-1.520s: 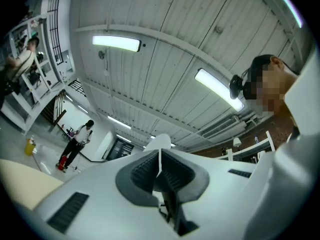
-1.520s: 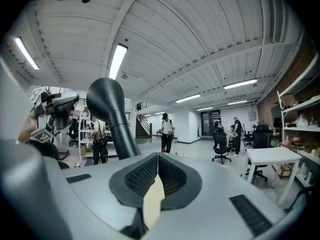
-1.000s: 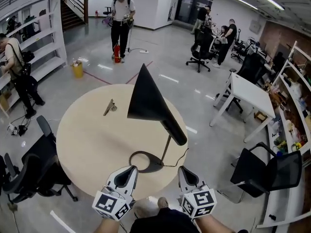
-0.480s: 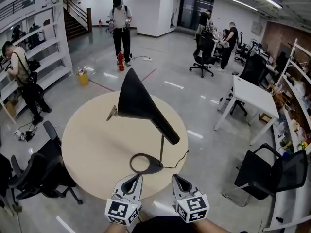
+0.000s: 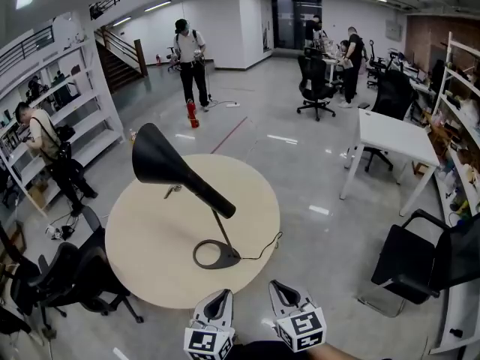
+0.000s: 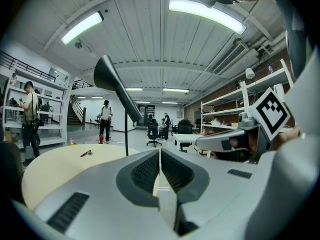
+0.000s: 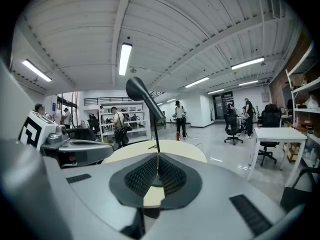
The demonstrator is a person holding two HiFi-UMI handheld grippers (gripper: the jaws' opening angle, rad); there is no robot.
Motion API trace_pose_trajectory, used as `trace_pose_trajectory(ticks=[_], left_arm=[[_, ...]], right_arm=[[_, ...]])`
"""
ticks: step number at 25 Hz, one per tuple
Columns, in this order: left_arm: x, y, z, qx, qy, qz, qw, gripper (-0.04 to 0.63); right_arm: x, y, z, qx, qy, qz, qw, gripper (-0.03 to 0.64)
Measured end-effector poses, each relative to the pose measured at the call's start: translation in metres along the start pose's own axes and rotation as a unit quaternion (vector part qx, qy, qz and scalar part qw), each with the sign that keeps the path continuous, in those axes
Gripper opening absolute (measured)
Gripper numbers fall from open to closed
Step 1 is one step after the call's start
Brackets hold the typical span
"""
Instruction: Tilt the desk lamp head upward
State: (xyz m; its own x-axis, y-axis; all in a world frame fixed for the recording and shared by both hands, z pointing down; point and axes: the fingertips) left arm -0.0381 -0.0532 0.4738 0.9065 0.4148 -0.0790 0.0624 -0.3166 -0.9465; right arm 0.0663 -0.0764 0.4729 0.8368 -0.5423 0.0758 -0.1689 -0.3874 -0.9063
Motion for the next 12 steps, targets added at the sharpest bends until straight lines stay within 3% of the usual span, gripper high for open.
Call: trace_pose_trajectory(ticks=[6, 12], left_arm=[[0.088, -0.034, 0.011, -0.034, 0.028, 0.004, 0.9990, 0.058], [0.093, -0.048, 0.031, -0.043, 0.049, 0.010, 0.9978, 0.058]], right_arm=[[0.030, -0.054, 0.053, -0.021, 0.050, -0.004, 0.999, 0.017], [0.021, -0.073, 0.074, -0.023, 0.099, 0.000, 0.995, 0.016]])
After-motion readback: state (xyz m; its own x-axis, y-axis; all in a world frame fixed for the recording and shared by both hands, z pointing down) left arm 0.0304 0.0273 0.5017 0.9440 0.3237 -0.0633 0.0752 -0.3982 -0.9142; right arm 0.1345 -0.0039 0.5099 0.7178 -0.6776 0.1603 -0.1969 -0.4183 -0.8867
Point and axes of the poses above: the fingertips, and each gripper's own axes: z backward along the fingers, x to its right, y out of its top, and after that the axes turned 10 degrees about -x, right-handed
